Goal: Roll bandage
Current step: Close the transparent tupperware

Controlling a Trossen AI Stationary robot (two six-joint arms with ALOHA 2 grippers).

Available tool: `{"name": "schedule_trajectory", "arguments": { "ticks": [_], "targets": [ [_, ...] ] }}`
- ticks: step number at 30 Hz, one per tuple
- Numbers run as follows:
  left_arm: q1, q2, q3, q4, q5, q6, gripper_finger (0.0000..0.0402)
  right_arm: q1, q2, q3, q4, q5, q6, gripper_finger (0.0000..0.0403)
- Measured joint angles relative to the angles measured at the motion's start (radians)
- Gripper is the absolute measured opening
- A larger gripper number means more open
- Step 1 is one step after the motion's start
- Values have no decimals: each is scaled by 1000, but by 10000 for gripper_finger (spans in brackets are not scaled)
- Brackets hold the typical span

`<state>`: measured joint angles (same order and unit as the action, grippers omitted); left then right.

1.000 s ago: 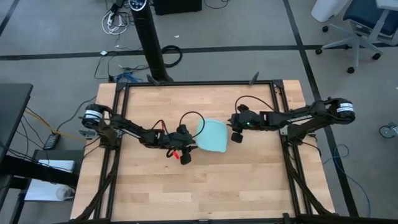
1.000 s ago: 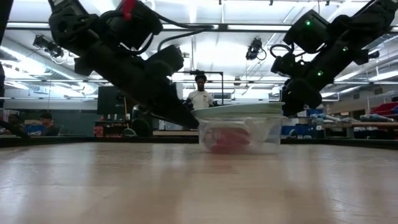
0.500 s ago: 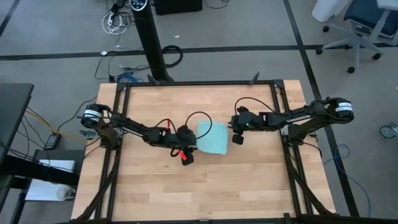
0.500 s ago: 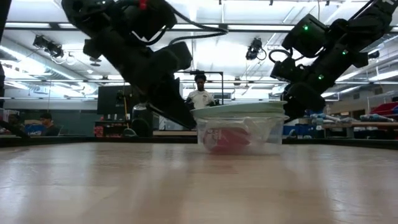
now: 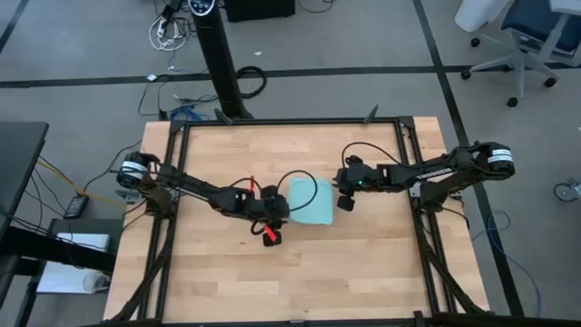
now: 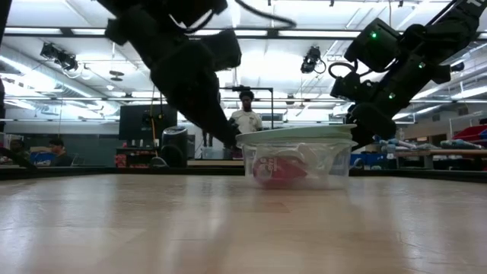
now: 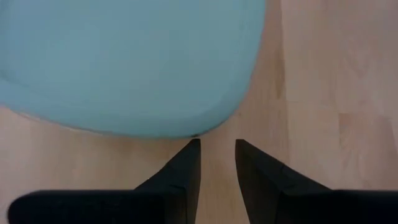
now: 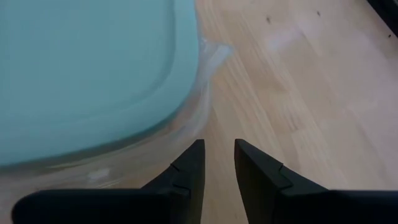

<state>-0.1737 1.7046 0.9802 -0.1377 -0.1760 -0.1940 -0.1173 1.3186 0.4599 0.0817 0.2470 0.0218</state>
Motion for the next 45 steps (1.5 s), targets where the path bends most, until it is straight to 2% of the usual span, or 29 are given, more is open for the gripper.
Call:
{"name": "schedule_trajectory", "arguments": {
  "ticks": [5,11,19,30,39,45],
  "targets": [
    [-49,0,12,-12,-156,78,104,0,0,0,2,-1,3,86],
    [-58,0,14,-5,-217,90,104,0,0,0,20,-9,2,87],
    [-57,1,14,42,-221,111,104,0,0,0,30,-27,2,87],
    [-57,2,42,30,-224,116,104,-19,-41,0,-58,-4,12,87],
    [-51,2,70,30,-257,139,104,-19,-180,0,-184,22,69,87],
    [-7,2,88,49,-269,134,104,29,-293,1,-96,-42,118,87]
  ]
}}
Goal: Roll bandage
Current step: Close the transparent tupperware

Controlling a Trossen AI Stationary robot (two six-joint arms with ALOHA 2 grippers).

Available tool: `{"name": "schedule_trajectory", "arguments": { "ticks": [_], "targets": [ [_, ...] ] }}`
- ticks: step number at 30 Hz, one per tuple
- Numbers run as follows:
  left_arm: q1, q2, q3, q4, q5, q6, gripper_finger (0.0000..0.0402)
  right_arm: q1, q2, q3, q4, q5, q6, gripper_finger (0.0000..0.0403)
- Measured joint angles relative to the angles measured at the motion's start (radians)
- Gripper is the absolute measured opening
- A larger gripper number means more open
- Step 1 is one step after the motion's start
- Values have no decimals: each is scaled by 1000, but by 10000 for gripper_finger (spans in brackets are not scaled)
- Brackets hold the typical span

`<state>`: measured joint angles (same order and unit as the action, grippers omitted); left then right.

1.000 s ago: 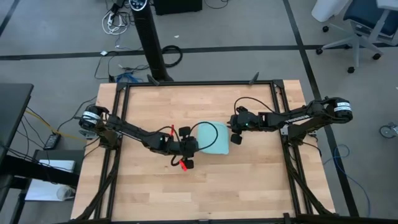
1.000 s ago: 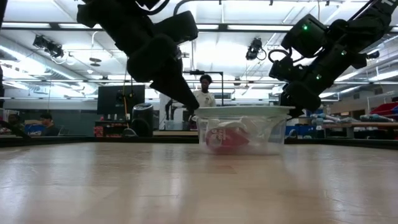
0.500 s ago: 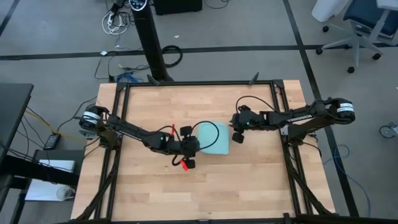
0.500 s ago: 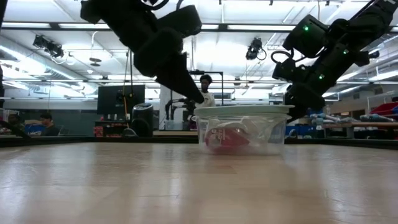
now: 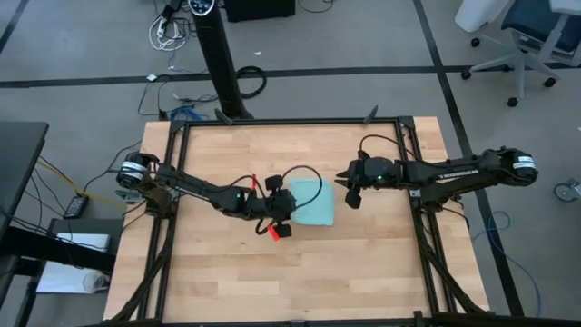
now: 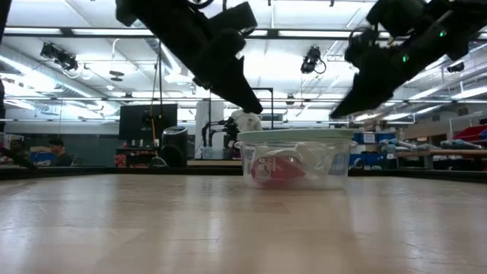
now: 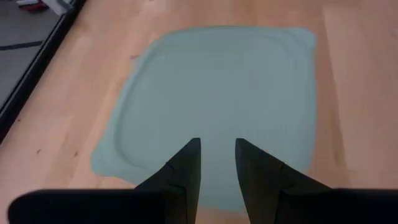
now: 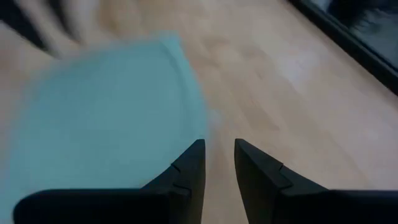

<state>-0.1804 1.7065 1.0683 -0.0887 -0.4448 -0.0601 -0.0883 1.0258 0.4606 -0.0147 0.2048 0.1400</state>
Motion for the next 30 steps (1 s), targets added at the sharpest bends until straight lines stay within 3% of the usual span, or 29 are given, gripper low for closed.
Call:
{"name": "schedule_trajectory", "arguments": {
  "ticks": [7,12,17,25,30],
  "targets": [
    [114,1,-13,60,146,-2,104,75,107,1,198,-72,51,87],
    [161,1,-14,72,200,9,104,108,231,1,290,-24,27,85],
    [167,13,-14,64,216,30,104,118,287,7,313,40,-34,80],
    [167,102,-9,95,234,32,104,113,299,43,256,40,-80,77],
    [167,133,-9,113,254,30,104,94,382,47,238,16,-39,75]
  ]
}}
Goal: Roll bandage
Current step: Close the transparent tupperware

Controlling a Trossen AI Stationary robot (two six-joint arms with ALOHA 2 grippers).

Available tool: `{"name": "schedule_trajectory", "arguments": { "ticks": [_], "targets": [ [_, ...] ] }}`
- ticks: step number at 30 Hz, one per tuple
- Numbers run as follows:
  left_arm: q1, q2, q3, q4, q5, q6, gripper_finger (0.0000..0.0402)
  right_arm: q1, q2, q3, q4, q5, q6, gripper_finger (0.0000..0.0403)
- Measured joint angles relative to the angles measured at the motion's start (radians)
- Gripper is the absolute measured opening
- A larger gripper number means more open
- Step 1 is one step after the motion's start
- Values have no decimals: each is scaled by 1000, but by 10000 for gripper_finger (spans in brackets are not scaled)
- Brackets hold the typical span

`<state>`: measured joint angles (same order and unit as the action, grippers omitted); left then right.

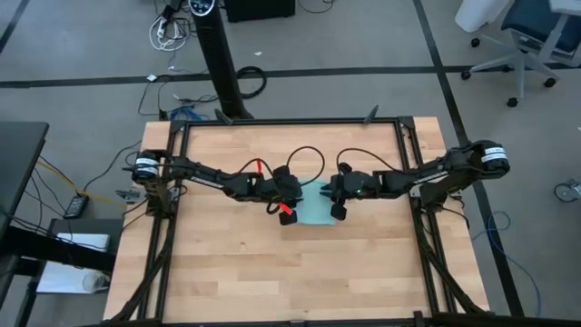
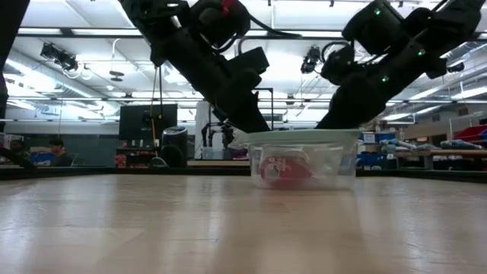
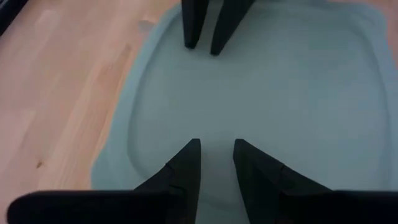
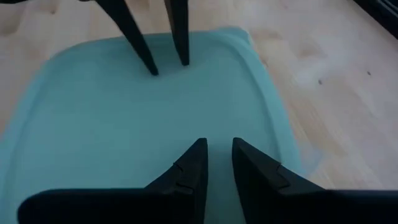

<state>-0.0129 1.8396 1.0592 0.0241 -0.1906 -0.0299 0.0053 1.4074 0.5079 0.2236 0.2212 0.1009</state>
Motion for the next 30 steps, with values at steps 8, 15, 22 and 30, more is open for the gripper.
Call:
{"name": "schedule_trajectory", "arguments": {
  "ticks": [8,15,22,30],
  "targets": [
    [-1,2,-2,-12,5,-5,104,2,-14,-4,22,-1,-10,74],
    [-2,4,-3,2,10,-23,104,3,-185,-8,23,-57,36,74],
    [-2,5,-4,15,10,-27,104,-20,-197,-8,201,-200,419,74],
    [-5,6,-5,35,11,-30,104,-25,-48,-8,512,-342,640,73]
  ]
}}
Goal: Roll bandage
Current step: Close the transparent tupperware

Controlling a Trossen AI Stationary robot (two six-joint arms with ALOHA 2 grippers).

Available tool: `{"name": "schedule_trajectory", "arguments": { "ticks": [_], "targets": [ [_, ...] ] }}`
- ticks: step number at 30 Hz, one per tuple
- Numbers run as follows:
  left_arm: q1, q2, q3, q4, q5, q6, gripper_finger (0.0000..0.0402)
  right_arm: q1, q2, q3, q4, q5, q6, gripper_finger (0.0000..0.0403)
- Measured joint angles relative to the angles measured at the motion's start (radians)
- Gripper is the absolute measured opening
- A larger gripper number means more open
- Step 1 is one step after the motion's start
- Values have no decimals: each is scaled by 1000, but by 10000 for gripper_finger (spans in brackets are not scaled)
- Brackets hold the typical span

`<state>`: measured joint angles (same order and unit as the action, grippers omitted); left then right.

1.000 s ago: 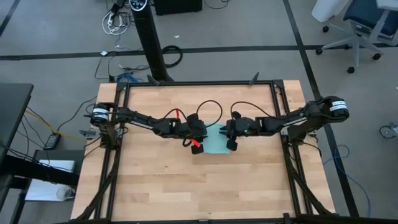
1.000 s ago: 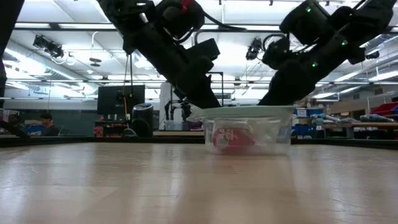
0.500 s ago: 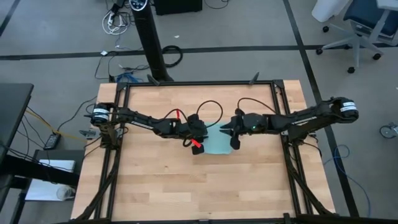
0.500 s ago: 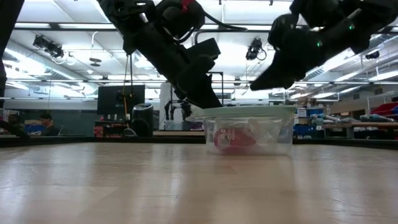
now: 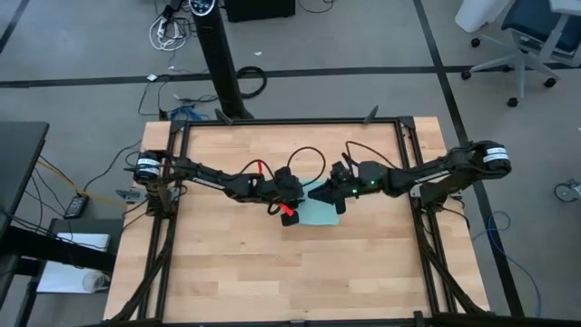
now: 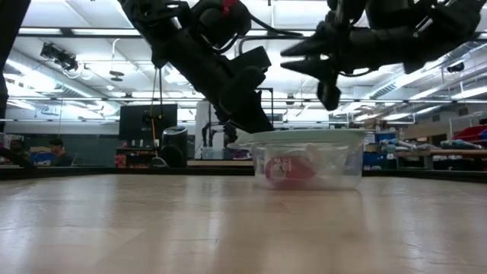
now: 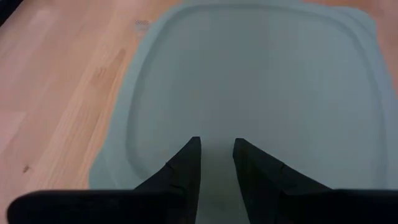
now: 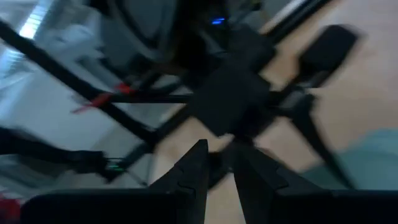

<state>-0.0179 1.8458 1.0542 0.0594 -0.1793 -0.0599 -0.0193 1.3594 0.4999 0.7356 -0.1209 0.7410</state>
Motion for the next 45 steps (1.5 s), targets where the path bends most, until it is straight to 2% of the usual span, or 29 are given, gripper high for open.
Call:
{"name": "schedule_trajectory", "arguments": {
  "ticks": [7,15,18,24,30,32,35,37,38,42,45],
  "targets": [
    [-11,1,-1,26,-6,25,86,-24,141,-15,256,-160,118,71],
    [-14,0,-12,35,6,6,76,-121,177,-217,626,-236,344,39],
    [-17,1,-12,61,9,18,76,-147,177,-248,714,-265,439,30],
    [-25,3,-14,91,2,36,76,-126,177,-199,731,-347,503,4],
    [-33,3,-14,106,-2,44,76,-145,176,-137,693,-516,593,2],
    [-37,3,-14,108,-6,53,76,-157,176,-129,596,-563,599,2],
    [-38,3,-14,114,-7,53,76,-187,175,-130,346,-610,530,2],
    [-41,3,-14,113,-7,53,76,-202,170,-133,284,-622,506,2],
    [-41,3,-14,114,-8,53,76,-207,171,-134,303,-642,518,2],
    [-42,3,-14,120,-9,53,76,-232,156,-139,557,-659,669,1],
    [-42,3,-14,122,-9,53,76,-241,130,-136,549,-636,626,1]
  ]
}}
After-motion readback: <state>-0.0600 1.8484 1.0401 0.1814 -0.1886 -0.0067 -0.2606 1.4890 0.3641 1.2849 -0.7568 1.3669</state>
